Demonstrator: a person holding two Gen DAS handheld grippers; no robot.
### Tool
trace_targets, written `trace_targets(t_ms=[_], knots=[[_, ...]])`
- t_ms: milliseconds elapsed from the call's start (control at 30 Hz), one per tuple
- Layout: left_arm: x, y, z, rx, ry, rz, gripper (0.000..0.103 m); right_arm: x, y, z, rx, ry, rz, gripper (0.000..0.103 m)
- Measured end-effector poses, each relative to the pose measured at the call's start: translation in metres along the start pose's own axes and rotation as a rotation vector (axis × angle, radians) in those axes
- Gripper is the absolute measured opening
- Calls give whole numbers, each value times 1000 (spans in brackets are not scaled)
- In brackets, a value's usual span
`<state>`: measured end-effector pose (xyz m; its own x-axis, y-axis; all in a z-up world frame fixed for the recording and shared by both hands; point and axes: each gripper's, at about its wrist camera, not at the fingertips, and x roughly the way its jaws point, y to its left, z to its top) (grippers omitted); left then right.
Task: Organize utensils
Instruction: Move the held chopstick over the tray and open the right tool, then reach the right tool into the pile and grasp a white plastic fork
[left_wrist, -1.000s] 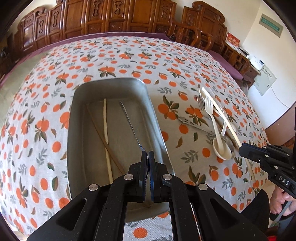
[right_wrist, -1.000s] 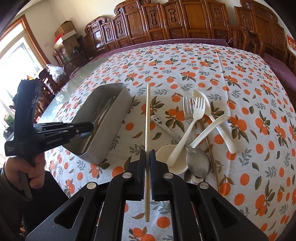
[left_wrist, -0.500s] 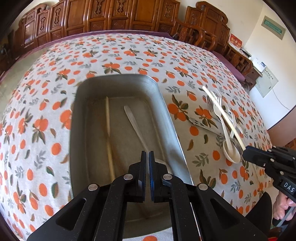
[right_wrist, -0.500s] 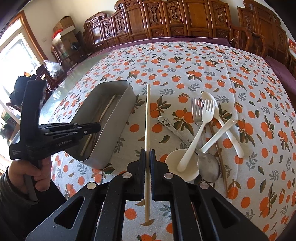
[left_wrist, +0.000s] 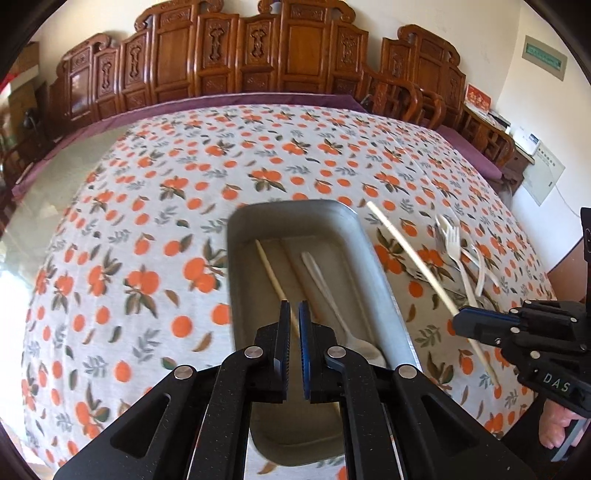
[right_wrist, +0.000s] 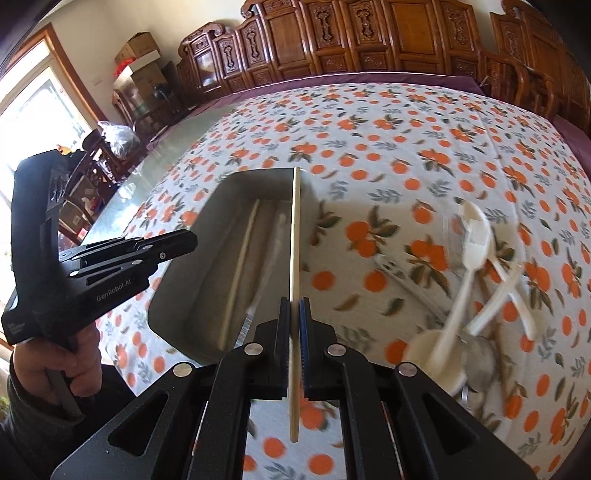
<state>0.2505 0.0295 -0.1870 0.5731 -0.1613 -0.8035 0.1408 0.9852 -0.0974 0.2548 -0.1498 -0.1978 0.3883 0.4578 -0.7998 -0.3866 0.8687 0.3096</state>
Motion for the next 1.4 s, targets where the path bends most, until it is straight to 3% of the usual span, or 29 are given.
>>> trace_targets(t_ms=[367, 800, 900, 1133, 1300, 1400], knots=[[-19, 38, 4, -65, -47, 29, 4, 39, 37, 25, 21, 23, 57, 6], [-21, 45, 5, -81, -55, 31, 5, 77, 45, 28, 32, 65, 28, 7], [-23, 44, 5, -77, -59, 33, 13, 77, 42, 28, 38, 54, 34, 10], [-24, 32, 6, -64, -64, 10, 16, 40, 30, 23, -16, -30, 16, 10], [-26, 10, 7, -30, -73, -24, 32, 0, -2, 13, -29, -82, -47, 10], [-26, -8, 8, -2, -77, -49, 47, -22, -27, 6, -27, -109, -103, 10]])
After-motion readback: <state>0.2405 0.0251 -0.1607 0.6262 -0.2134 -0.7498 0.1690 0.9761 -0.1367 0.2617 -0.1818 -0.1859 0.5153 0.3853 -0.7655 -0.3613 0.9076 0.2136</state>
